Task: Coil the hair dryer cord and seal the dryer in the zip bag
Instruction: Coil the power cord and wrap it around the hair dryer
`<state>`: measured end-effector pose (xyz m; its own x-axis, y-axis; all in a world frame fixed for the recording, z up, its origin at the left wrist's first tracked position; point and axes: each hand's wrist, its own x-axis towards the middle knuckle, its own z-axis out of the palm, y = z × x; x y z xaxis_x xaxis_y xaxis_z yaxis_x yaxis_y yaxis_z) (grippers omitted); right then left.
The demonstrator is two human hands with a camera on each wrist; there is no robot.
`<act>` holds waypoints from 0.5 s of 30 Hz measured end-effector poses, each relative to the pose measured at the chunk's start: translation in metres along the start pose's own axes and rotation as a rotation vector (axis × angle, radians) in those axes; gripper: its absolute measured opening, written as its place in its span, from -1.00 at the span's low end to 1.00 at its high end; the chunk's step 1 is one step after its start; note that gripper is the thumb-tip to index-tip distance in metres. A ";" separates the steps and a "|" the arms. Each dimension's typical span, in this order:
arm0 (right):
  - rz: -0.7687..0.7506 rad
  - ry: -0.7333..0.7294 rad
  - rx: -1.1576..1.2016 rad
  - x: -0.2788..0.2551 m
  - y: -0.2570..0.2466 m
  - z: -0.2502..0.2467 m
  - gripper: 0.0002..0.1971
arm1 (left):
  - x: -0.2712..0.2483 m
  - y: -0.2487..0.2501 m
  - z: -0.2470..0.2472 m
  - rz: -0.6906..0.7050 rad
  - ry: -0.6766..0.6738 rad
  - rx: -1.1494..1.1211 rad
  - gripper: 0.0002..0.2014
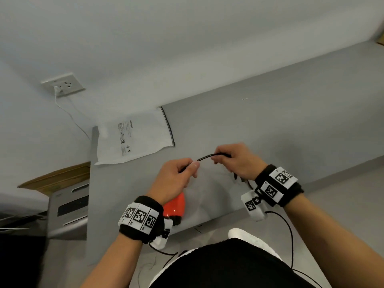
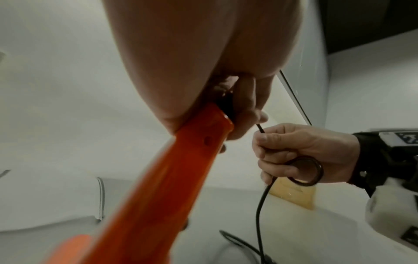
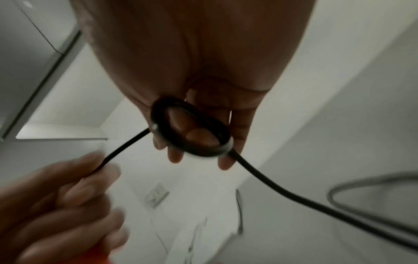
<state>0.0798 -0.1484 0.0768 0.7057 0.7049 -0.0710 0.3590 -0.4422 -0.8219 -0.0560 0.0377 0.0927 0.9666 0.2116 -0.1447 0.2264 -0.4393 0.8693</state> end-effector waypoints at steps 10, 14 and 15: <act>-0.042 -0.005 -0.203 0.011 0.003 -0.027 -0.77 | -0.011 0.034 -0.020 0.047 -0.001 -0.384 -0.69; -0.099 -0.017 -0.052 0.005 -0.017 -0.026 -0.72 | -0.009 0.046 -0.020 0.017 -0.105 -0.307 -0.71; -0.108 -0.014 -0.033 0.004 -0.021 -0.026 -0.68 | -0.008 0.048 -0.020 0.025 -0.083 -0.295 -0.68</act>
<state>0.0914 -0.1508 0.1086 0.6536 0.7568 0.0088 0.4522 -0.3811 -0.8064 -0.0556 0.0320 0.1446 0.9807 0.1264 -0.1492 0.1694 -0.1680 0.9711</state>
